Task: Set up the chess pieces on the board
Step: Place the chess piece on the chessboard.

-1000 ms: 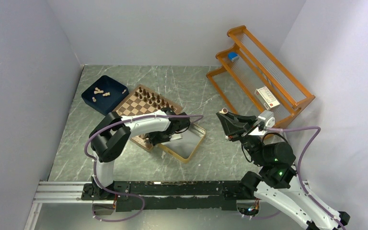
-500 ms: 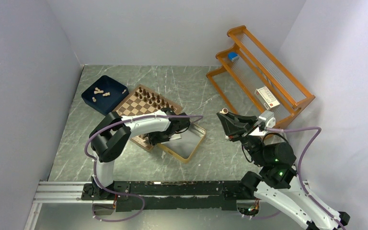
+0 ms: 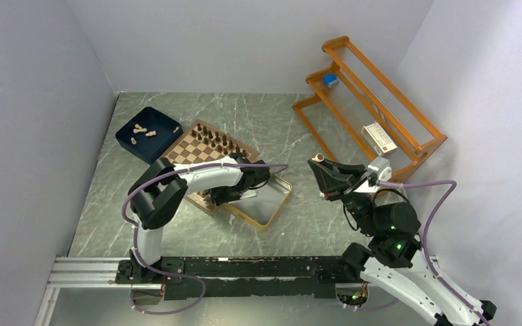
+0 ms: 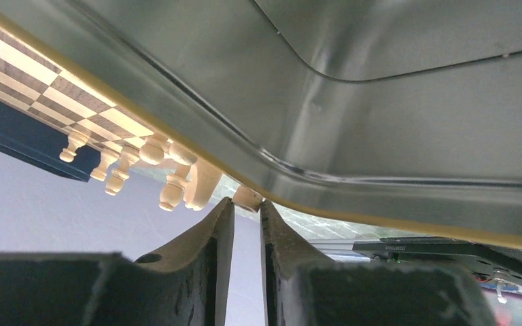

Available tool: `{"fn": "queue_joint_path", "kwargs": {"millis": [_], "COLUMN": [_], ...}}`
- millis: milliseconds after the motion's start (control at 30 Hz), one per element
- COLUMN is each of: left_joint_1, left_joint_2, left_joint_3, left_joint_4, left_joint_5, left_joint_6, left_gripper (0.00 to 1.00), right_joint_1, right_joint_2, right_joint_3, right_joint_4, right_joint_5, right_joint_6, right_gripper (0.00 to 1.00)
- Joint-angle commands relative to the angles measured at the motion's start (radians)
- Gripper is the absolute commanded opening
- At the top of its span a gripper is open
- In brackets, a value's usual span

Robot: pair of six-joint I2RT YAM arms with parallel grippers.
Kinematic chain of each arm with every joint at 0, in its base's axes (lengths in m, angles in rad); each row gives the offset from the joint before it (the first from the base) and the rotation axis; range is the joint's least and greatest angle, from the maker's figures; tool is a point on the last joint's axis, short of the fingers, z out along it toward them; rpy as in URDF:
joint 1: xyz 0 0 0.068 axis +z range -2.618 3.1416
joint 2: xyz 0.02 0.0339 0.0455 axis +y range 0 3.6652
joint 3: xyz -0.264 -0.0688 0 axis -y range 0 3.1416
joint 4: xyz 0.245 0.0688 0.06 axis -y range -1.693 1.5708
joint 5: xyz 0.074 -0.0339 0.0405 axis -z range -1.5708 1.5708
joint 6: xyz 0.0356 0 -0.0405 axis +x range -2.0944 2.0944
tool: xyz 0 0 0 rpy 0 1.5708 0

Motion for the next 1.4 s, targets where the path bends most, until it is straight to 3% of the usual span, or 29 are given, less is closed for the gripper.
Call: {"fn": "queue_joint_path", "kwargs": {"millis": [0,400,733,1000,1367], "left_joint_1": [-0.006,-0.012,-0.03,-0.025,0.133], "left_joint_2": [0.022,0.032,-0.009,-0.067,-0.144], "left_joint_3": [0.038,0.055,0.065,0.064,0.259], "left_joint_4": [-0.01,-0.014,-0.024,-0.022,0.021], "left_joint_5": [-0.021,-0.03,-0.029,-0.058,-0.036], "left_joint_6": [0.002,-0.003,-0.047,-0.111,-0.305], "left_gripper": [0.24,0.19,0.3,0.31,0.35], "right_joint_1": [-0.001,-0.001,-0.002,-0.002,-0.001], "right_joint_2": [-0.022,-0.022,-0.014,0.008,0.057], "right_joint_3": [0.024,0.021,0.018,0.017,0.029], "right_joint_4": [0.006,0.009,0.013,0.011,-0.04], "right_joint_5": [-0.004,-0.004,-0.008,-0.021,-0.008], "right_joint_6": [0.012,0.008,0.012,0.036,0.114], "right_gripper": [0.11,0.11,0.11,0.11,0.11]}}
